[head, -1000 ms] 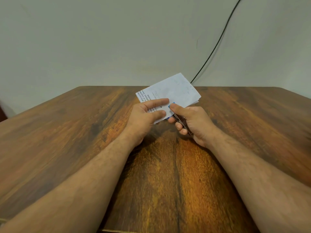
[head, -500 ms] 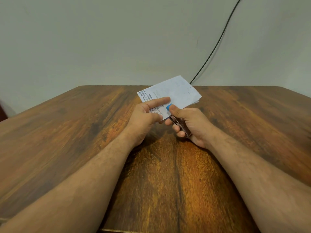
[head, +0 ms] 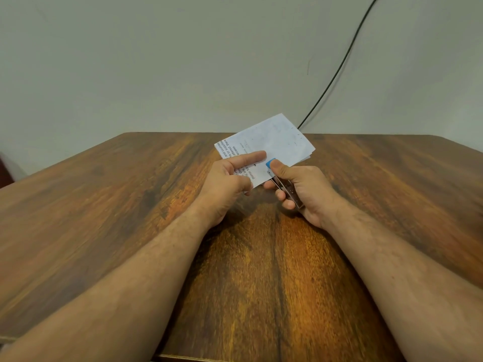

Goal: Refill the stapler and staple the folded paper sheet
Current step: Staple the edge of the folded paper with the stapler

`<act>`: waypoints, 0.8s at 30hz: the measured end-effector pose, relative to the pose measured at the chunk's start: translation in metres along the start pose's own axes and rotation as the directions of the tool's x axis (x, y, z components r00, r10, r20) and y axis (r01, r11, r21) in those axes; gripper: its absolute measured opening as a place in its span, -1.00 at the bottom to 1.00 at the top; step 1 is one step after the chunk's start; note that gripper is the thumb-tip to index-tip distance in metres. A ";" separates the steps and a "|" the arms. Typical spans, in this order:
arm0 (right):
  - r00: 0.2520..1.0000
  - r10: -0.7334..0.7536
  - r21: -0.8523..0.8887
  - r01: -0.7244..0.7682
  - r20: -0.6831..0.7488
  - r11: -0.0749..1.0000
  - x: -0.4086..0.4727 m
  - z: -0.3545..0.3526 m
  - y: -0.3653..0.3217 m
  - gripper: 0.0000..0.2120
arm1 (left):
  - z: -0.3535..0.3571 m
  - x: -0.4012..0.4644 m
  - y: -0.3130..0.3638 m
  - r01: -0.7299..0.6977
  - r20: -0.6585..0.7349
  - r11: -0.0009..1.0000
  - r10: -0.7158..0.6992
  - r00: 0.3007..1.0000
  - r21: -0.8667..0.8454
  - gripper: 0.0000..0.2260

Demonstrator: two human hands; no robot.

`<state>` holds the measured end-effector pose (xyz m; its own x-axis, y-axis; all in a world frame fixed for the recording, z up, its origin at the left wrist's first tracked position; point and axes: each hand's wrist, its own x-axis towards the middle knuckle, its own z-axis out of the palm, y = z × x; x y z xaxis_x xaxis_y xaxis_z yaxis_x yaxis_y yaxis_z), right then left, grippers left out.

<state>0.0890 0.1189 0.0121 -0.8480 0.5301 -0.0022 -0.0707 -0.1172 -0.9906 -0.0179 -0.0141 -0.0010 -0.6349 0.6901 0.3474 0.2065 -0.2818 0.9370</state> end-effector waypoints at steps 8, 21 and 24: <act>0.999 -0.024 -0.054 0.022 -0.035 0.998 0.002 -0.002 0.000 -0.69 | 0.001 0.000 0.000 0.008 -0.001 1.000 -0.008 1.000 0.003 -0.40; 0.999 -0.009 0.041 0.011 -0.053 0.999 -0.001 0.000 -0.004 -0.71 | 0.000 0.003 0.002 0.017 -0.073 0.999 -0.020 0.997 -0.029 -0.42; 0.996 -0.005 0.089 0.013 -0.093 0.996 0.000 -0.004 -0.008 -0.68 | -0.001 0.003 0.004 0.033 -0.144 0.999 -0.038 0.989 -0.037 -0.50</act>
<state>0.0914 0.1236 0.0199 -0.7952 0.6062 -0.0100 -0.1282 -0.1843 -0.9745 -0.0196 -0.0133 0.0043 -0.7428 0.5972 0.3025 0.1576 -0.2832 0.9460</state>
